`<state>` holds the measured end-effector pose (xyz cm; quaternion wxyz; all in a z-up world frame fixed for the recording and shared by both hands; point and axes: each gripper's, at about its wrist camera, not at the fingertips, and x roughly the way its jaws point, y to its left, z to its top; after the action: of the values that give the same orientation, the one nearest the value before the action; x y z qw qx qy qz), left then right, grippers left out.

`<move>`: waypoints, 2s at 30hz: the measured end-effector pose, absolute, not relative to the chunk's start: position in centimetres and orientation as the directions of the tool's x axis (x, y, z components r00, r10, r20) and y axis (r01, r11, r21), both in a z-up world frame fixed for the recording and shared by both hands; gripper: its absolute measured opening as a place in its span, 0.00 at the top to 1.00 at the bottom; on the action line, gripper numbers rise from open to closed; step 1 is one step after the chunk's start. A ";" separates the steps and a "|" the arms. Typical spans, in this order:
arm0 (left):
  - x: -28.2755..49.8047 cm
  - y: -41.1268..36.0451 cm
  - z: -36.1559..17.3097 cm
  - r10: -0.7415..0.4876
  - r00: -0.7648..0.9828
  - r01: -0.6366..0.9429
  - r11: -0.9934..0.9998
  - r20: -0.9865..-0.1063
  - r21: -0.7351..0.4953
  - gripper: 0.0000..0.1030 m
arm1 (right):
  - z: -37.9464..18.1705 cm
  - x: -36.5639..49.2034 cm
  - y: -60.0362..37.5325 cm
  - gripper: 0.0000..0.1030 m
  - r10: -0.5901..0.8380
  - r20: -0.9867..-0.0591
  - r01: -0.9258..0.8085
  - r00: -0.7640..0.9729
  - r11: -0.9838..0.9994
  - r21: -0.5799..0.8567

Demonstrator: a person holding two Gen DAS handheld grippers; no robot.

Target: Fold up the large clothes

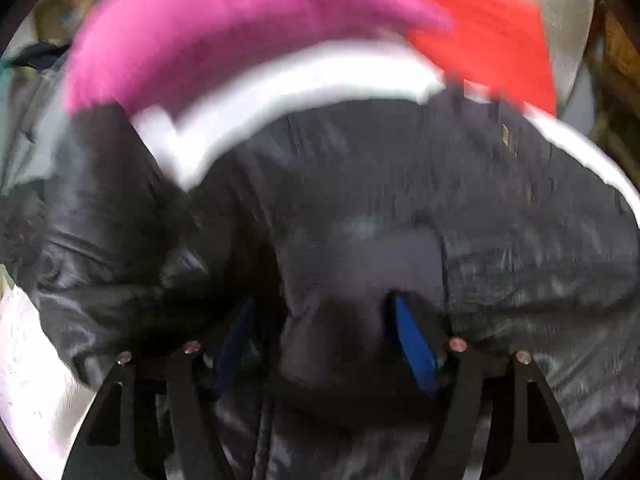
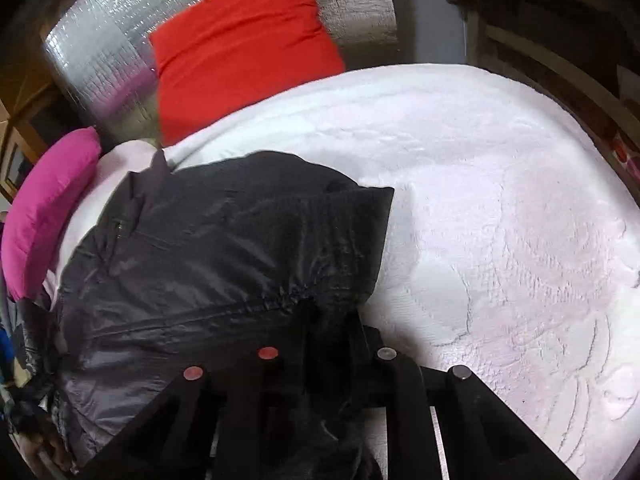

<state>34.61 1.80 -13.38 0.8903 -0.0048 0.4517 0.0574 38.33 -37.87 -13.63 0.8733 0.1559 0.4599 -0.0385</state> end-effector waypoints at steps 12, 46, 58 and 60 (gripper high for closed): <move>30.3 -1.1 -8.3 0.018 0.660 -0.046 0.999 -0.751 -0.016 0.28 | -10.4 31.7 -29.3 0.38 0.123 -0.727 0.019 0.676 0.983 0.184; 0.9 18.3 -12.0 -0.115 0.686 -0.344 0.818 -0.718 -0.460 0.18 | -12.4 4.4 -23.3 0.18 0.088 -0.623 0.024 0.777 0.985 0.169; 1.6 18.4 -13.7 -0.191 0.638 -0.359 0.784 -0.746 -0.507 0.18 | -13.3 4.8 -25.3 0.18 0.084 -0.651 0.105 0.755 0.964 0.245; 1.6 18.2 -13.7 -0.183 0.638 -0.360 0.788 -0.748 -0.500 0.18 | -13.1 4.7 -25.1 0.18 0.081 -0.640 0.097 0.764 0.967 0.238</move>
<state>1.64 18.24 -13.67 0.8459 -0.3213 0.4225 0.0522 4.65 -25.12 -13.08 0.9302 0.1293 0.3434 -0.0043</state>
